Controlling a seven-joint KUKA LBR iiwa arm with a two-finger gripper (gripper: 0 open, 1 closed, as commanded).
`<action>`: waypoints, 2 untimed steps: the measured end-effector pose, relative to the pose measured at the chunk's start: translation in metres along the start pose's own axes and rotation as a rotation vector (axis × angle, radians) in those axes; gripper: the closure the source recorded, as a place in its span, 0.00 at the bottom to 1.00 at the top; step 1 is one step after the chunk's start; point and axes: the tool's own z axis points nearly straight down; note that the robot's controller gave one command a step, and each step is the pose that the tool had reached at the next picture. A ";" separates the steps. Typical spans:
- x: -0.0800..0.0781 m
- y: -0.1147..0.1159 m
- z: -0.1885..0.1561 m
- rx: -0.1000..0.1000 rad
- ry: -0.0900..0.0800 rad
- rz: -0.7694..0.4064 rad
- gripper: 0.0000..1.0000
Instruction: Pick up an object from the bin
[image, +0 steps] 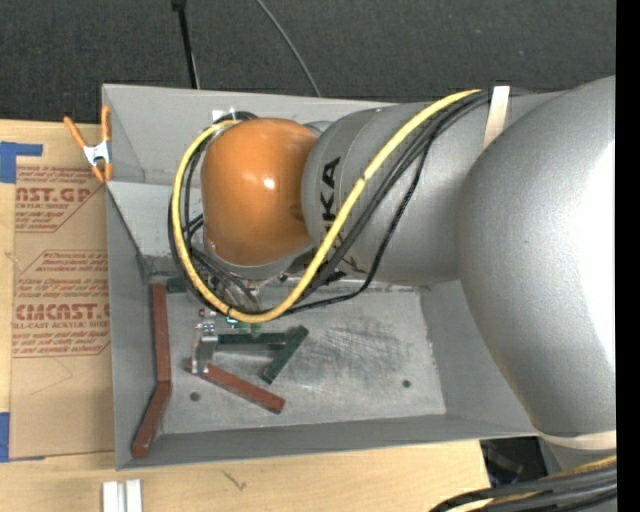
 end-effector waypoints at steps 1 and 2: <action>-0.002 -0.001 -0.005 -0.002 -0.007 0.002 0.00; 0.048 -0.070 0.061 0.000 -0.006 -0.051 0.00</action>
Offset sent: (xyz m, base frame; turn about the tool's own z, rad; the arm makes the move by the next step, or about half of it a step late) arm -0.0485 -0.0723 -0.0612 -0.0505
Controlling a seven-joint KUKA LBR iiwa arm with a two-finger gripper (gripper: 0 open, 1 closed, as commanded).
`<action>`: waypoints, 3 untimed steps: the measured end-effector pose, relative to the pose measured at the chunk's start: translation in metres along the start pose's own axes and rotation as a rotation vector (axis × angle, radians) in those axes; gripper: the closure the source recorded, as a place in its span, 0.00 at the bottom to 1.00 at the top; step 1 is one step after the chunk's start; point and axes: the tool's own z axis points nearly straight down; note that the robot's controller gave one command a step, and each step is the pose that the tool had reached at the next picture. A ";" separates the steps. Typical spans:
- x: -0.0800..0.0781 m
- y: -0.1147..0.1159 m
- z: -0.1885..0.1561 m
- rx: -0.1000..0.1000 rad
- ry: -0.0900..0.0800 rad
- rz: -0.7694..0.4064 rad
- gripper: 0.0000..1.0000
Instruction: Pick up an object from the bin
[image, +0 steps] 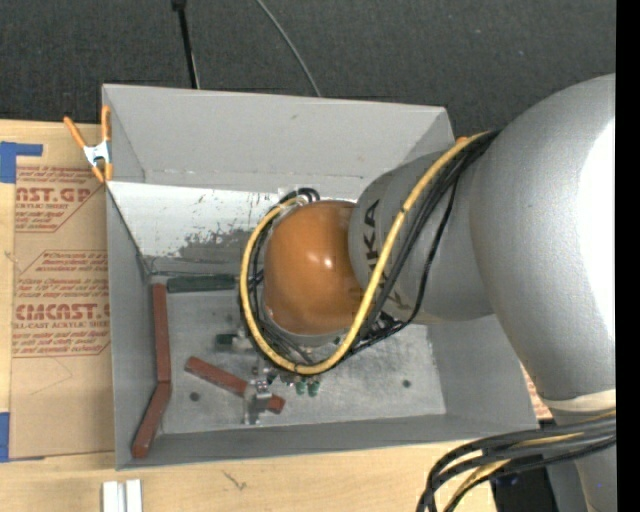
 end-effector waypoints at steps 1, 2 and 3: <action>-0.001 -0.002 0.000 -0.001 0.000 0.029 0.00; 0.006 0.004 0.006 0.000 0.001 0.195 0.00; 0.002 -0.003 0.050 -0.003 -0.009 0.193 0.00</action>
Offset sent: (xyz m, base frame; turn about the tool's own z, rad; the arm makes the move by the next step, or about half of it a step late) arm -0.0056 0.0035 -0.0056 0.1947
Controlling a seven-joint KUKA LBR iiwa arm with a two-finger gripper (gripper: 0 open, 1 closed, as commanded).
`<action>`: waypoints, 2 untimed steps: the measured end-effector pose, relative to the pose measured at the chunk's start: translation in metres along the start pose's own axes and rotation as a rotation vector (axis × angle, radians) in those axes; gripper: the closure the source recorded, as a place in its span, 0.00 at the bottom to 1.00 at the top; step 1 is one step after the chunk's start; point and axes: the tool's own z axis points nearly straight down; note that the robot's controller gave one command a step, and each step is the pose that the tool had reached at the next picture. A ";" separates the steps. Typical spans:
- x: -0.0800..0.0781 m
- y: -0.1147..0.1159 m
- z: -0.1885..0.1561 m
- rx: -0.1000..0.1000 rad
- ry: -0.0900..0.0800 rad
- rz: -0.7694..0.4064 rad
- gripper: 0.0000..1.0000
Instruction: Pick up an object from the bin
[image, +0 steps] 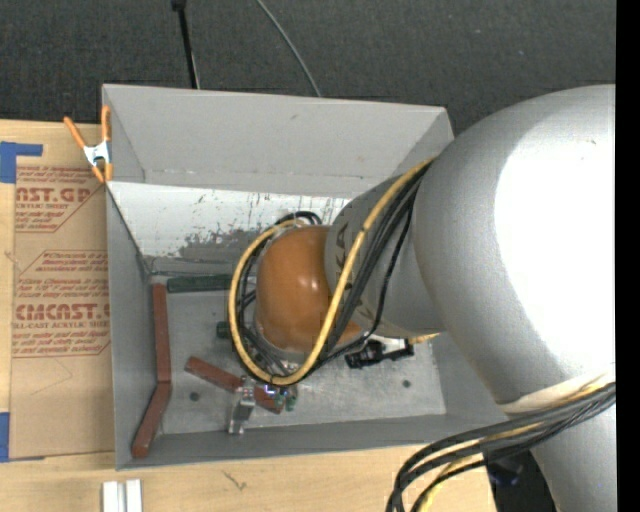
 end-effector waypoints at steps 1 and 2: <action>0.003 0.010 -0.004 0.001 0.003 0.182 1.00; 0.003 0.010 -0.004 0.000 0.003 0.182 1.00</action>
Offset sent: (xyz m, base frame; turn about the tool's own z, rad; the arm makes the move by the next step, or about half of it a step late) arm 0.0000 0.0000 0.0000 0.0000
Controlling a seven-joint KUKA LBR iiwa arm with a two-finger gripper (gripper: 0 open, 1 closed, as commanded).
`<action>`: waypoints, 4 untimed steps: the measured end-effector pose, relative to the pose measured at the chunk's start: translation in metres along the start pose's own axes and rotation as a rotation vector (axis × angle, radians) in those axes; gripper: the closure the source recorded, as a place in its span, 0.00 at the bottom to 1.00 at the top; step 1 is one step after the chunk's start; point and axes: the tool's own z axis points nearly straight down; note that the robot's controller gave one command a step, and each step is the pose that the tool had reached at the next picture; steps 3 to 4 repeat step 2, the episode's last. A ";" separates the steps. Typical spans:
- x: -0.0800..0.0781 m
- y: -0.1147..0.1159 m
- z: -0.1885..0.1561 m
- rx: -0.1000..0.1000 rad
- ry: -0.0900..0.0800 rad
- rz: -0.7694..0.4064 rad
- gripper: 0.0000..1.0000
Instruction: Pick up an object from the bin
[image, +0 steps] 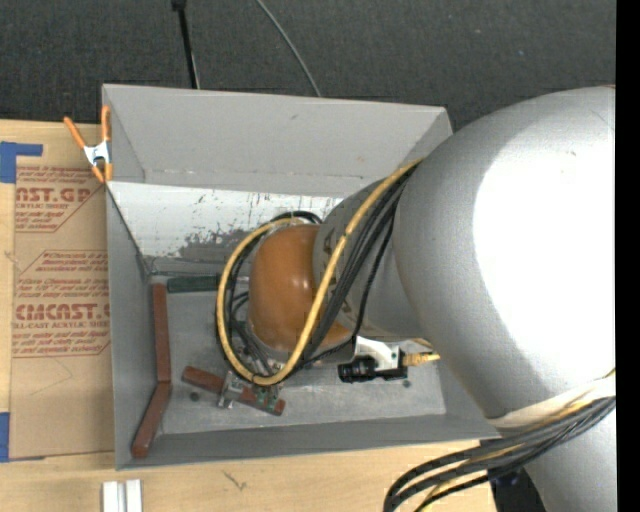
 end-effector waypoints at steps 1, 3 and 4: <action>0.002 -0.002 -0.009 0.006 0.007 0.000 1.00; 0.003 -0.002 -0.029 0.009 0.010 0.000 1.00; 0.003 -0.002 -0.029 0.009 0.010 0.000 1.00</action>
Offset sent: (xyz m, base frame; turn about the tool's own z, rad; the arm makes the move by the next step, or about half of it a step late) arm -0.0001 0.0000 0.0753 0.0000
